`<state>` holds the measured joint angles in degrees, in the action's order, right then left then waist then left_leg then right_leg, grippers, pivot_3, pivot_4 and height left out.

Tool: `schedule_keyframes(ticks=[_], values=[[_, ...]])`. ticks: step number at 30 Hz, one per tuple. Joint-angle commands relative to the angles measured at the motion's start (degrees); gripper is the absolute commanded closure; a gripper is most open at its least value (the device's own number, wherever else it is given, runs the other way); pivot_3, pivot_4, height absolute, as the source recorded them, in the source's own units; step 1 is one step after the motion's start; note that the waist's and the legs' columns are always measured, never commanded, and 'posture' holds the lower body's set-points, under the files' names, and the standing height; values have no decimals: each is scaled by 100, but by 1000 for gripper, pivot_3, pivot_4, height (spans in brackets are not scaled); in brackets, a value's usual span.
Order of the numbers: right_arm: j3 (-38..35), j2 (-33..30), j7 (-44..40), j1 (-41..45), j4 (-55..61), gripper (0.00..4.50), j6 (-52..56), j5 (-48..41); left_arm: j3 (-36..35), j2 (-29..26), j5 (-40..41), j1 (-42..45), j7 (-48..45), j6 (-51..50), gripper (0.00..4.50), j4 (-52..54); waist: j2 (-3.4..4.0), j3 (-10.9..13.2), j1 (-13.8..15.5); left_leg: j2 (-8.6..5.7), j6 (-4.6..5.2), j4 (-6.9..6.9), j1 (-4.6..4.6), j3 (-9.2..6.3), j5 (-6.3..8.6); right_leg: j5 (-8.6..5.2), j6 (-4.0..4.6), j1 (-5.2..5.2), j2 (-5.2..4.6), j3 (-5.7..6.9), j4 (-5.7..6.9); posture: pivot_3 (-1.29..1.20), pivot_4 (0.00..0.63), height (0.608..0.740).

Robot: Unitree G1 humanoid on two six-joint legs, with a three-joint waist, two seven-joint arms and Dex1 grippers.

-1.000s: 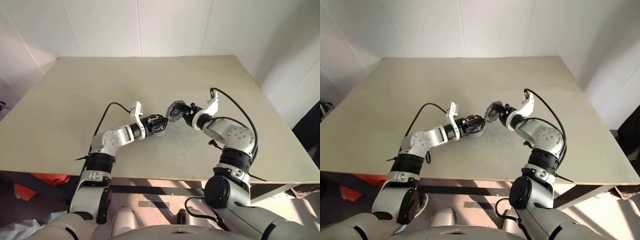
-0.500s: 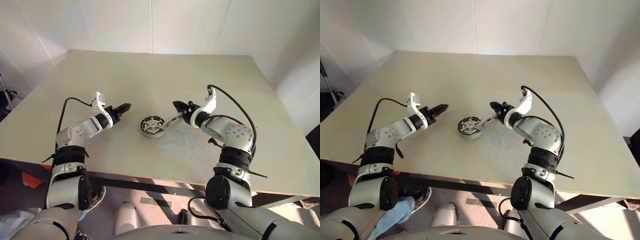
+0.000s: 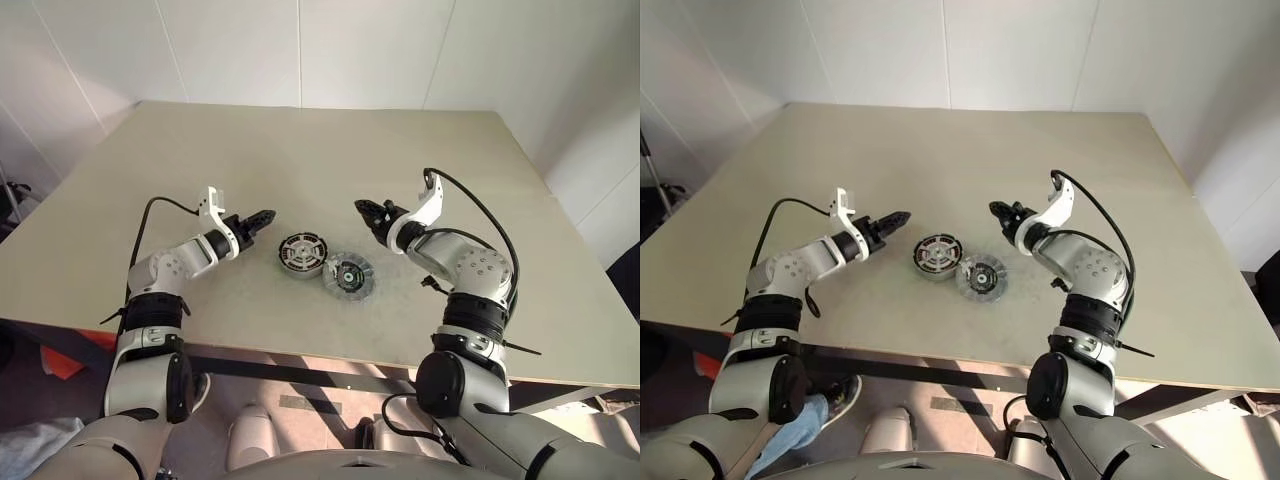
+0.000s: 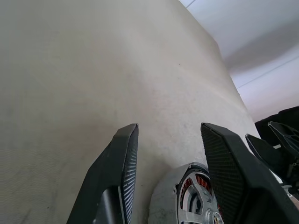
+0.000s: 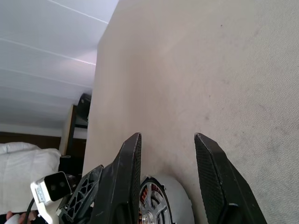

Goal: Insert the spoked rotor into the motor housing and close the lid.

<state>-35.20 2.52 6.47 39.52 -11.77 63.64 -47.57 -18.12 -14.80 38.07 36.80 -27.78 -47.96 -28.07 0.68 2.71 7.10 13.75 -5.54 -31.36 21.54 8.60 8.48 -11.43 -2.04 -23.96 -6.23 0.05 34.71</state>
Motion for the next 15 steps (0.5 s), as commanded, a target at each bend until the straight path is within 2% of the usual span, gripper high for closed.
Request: schedule_keyframes(ticks=[1, 9, 12, 15], values=[[191, 12, -32, 128, 85, 2515, -108, -101, -49, -61, 28, 13, -20, 19, 2248, 300, 0, 0, 0, 0, 0, 0, 1, 0, 0, 0, 0, 0, 0, 0, 0, 0, 0, 740], [333, -442, -187, -128, 547, 2515, 454, -338, 393, 399, 235, -86, -290, -559, 2248, 763, -3, -1, 43, -2, 1, -12, 7, -3, 0, 1, -1, 5, -2, 1, 2, 0, 0, 740], [1097, -1044, -792, -705, 1353, 2515, 910, -269, 772, 574, 352, -178, -570, -922, 2248, 1126, -7, 1, 68, -1, 6, -29, 15, -4, 3, 2, -1, 7, -4, 2, 2, 0, 0, 740], [2167, -2031, -1782, -1447, 2442, 2515, 587, 40, 1098, 560, 235, -250, -748, -990, 2248, 1265, -7, 2, 103, 0, 8, -30, 15, -6, 5, 2, -2, 8, -4, 3, 2, 0, 0, 740]])
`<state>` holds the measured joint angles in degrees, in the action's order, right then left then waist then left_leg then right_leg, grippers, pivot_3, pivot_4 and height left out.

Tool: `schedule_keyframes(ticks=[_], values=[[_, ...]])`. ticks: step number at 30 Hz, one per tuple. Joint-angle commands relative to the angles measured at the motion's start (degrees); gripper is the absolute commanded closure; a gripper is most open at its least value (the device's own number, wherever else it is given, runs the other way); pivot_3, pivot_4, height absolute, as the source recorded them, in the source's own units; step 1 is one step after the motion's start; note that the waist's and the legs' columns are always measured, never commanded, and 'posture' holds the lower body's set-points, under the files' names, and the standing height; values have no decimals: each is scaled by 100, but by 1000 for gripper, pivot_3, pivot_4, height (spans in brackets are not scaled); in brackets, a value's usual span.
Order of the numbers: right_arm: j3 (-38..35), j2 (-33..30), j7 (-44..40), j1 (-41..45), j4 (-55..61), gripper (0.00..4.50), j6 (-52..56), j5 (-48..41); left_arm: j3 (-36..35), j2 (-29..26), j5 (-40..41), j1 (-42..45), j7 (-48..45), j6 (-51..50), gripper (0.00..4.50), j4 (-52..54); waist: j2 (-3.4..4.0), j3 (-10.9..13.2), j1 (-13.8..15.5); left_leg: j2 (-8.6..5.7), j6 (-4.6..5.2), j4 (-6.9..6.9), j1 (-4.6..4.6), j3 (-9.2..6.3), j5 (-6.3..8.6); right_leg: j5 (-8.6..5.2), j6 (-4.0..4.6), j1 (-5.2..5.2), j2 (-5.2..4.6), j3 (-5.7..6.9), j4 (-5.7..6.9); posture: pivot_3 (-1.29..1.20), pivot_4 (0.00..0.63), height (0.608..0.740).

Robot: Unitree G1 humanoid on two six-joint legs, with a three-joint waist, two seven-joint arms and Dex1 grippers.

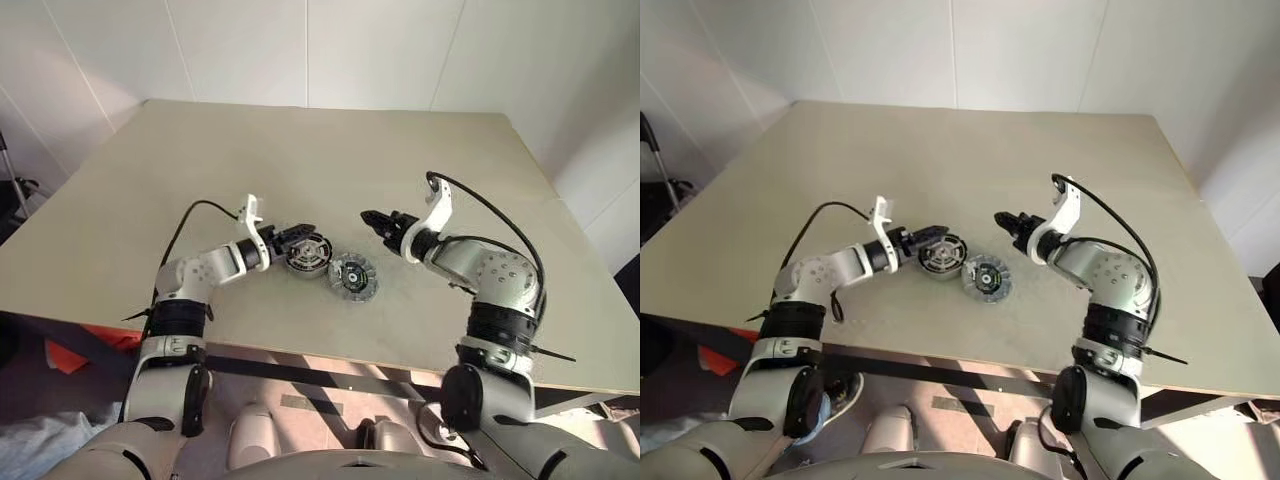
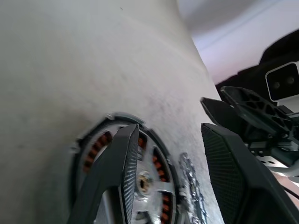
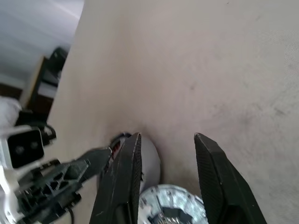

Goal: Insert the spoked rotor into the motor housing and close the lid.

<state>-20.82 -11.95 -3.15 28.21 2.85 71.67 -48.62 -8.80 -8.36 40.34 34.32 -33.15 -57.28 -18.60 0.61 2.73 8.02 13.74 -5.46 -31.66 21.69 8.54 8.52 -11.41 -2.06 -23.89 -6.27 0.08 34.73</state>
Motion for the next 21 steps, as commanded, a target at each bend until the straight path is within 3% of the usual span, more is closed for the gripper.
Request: schedule_keyframes(ticks=[1, 5, 10, 21], values=[[987, -917, -1146, -526, 1324, 2515, -404, 240, 194, -97, -17, -9, -236, -42, 2248, 300, 1, 1, 11, 1, 0, 1, -4, 0, 0, 0, 0, 0, 1, -2, 1, 0, 0, 740], [1526, -1956, -2200, -984, 2054, 2515, -1162, 616, 170, -172, -63, 43, -321, 48, 2248, 123, 0, 1, -2, 2, 2, -6, -22, 1, 1, -2, 3, 7, 2, -5, 3, 0, 0, 740], [1745, -2593, -3146, -1330, 2714, 2515, -1699, 610, 161, -258, -145, 94, -353, 101, 2248, 7, -1, 2, 34, 3, 28, -50, -58, 1, 17, -26, -23, 68, -3, -7, 0, 0, 0, 740], [3221, -2753, -3252, -1377, 2347, 2515, -2643, 2291, 120, -245, -258, 55, -267, 173, 2248, -26, -5, 2, 34, 2, 37, -73, -53, 0, 22, -24, -20, 79, -7, -10, 2, 0, 0, 740]])
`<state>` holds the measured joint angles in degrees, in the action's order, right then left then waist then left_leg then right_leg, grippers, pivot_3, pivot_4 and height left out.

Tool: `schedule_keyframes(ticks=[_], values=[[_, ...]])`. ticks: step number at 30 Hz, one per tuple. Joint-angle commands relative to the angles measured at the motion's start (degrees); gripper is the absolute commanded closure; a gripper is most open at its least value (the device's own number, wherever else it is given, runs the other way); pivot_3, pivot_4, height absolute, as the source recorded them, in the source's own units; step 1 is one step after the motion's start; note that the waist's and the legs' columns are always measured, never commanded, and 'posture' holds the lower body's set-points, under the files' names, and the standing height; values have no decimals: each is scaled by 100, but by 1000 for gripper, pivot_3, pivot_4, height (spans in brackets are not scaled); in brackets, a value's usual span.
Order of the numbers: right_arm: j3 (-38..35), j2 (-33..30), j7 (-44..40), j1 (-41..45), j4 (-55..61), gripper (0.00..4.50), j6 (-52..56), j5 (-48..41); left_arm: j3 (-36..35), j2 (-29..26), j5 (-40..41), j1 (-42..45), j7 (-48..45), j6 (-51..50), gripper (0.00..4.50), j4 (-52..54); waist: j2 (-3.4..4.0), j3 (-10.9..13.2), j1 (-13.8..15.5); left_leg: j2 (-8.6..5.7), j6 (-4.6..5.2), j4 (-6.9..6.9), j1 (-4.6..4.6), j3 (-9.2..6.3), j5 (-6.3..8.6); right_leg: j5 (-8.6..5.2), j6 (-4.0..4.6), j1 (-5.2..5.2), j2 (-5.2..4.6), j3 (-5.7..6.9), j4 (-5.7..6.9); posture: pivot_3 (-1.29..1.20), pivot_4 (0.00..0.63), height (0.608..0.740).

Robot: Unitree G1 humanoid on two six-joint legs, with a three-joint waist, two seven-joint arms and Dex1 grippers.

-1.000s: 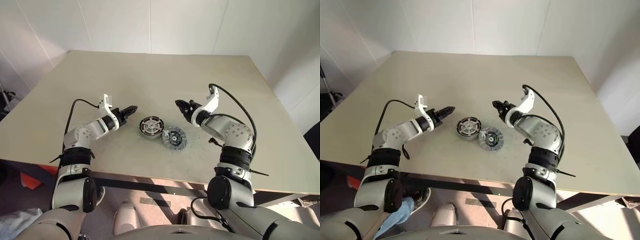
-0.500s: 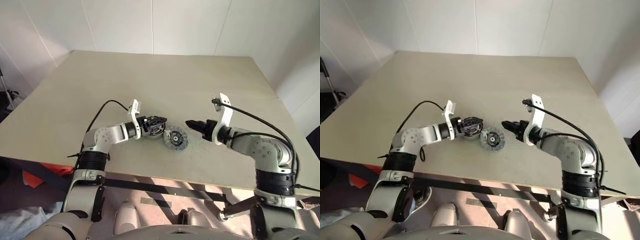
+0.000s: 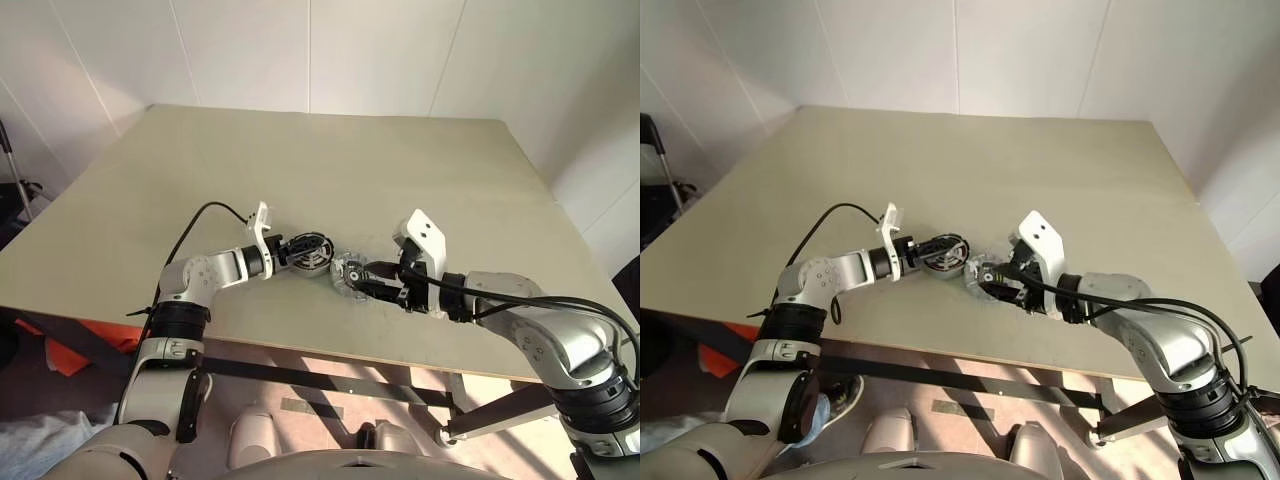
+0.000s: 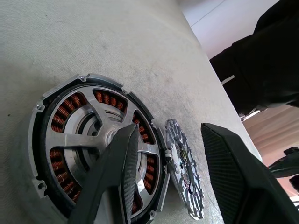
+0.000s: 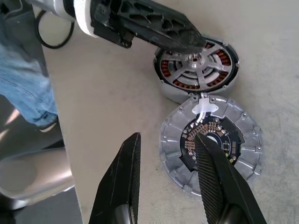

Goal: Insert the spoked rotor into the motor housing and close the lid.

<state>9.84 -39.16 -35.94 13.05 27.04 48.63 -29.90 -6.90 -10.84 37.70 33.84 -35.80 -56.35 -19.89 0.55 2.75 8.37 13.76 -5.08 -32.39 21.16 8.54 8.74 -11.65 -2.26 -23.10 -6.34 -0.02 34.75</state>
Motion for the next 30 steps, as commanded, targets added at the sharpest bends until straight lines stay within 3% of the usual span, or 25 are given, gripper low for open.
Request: schedule_keyframes(ticks=[1, 16, 30], values=[[293, -38, 41, 142, -161, 2515, -429, 612, -69, 4, -2, 102, 9, 79, 2248, 108, 0, 0, -2, 0, 1, 0, 0, 0, 1, 5, 9, 0, 0, 0, 0, 0, 0, 740], [591, -250, -568, -269, -115, 2515, -948, 1301, -100, 2, -73, 104, 77, 90, 2248, 25, 0, 0, -9, 0, 32, -1, 2, 1, 19, 18, 32, -1, 1, 0, -4, 0, 0, 740], [802, 144, -626, -36, -643, 2515, -1254, 1778, -236, -50, -87, 108, 151, 96, 2248, 47, 0, 0, -106, 0, 54, -6, 5, 1, 32, 18, 34, -1, 1, 0, -4, 0, 0, 740]])
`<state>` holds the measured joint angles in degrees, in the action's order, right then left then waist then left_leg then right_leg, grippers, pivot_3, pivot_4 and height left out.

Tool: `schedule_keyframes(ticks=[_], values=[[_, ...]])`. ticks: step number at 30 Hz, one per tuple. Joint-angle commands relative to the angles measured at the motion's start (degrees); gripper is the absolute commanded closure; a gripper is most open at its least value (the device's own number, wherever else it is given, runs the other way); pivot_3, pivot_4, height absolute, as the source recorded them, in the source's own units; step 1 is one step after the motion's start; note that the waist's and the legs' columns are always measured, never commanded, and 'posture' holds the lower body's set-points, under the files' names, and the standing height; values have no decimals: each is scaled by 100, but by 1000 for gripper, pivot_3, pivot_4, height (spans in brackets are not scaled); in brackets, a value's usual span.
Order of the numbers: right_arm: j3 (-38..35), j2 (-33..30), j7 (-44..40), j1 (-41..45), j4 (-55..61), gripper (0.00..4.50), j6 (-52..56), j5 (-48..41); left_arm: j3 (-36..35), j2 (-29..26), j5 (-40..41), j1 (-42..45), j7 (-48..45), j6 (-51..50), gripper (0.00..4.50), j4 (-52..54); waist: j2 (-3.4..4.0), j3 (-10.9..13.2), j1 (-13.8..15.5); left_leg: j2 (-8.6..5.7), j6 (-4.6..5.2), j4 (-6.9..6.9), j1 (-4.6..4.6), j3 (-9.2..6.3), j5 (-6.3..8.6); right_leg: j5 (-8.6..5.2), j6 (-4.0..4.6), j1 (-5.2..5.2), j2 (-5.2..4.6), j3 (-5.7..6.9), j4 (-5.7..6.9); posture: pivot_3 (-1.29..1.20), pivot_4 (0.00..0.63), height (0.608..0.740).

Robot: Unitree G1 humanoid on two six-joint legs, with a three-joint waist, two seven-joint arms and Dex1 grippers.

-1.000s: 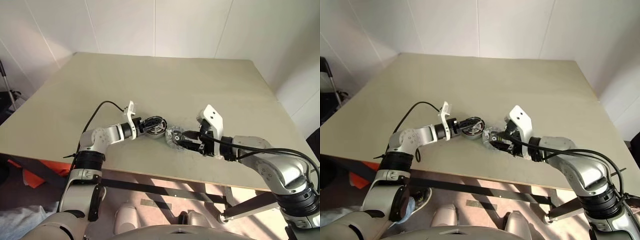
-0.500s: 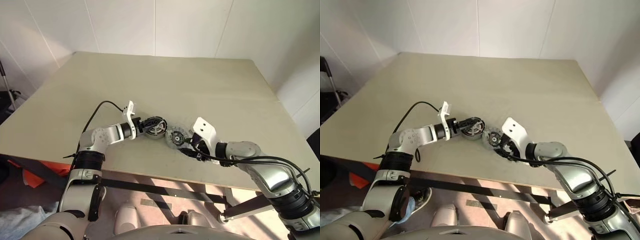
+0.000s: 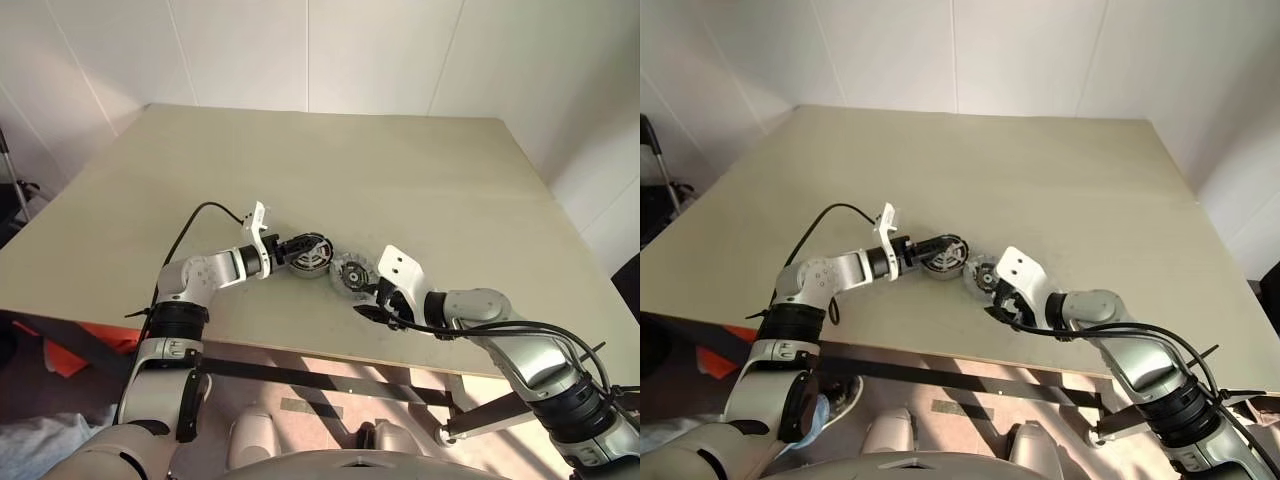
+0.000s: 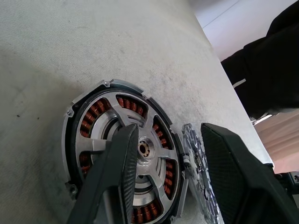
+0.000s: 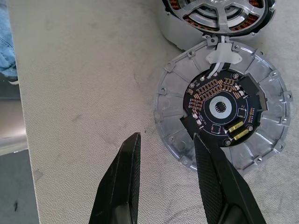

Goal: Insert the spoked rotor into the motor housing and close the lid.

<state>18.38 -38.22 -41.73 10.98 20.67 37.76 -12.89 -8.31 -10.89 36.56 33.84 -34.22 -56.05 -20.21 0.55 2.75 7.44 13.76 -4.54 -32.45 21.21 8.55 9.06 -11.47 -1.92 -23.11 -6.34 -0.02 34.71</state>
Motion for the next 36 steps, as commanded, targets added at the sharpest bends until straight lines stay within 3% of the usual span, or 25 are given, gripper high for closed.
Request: schedule_keyframes(ticks=[1, 17, 26, 36], values=[[-38, 79, -49, 196, -56, 2515, -186, 106, -103, -48, 26, 107, -5, 63, 2248, 84, 0, 0, -21, 0, 0, 0, 0, 0, 0, 0, 0, 0, 0, 0, 0, 0, 0, 740], [-57, 495, 196, 604, -808, 2515, -366, 665, -137, -65, 3, 54, 27, 59, 2248, 133, -1, 0, -34, 0, 1, -1, 0, 0, 1, 1, 1, 0, 0, 0, 0, 0, 0, 740], [-371, 112, -401, 352, 708, 2515, 139, -45, -120, -53, -17, 45, 24, 68, 2248, 100, -1, 2, -29, 0, 4, 3, -1, 0, 2, 1, 2, 0, 1, 0, -1, 0, 0, 740], [-97, 419, -235, 361, -62, 2515, -93, 219, -122, -96, -37, 53, 5, 37, 2248, 134, -4, 3, -35, 1, 3, -2, -4, 1, 2, -1, -1, 3, 0, -1, 0, 0, 0, 740]])
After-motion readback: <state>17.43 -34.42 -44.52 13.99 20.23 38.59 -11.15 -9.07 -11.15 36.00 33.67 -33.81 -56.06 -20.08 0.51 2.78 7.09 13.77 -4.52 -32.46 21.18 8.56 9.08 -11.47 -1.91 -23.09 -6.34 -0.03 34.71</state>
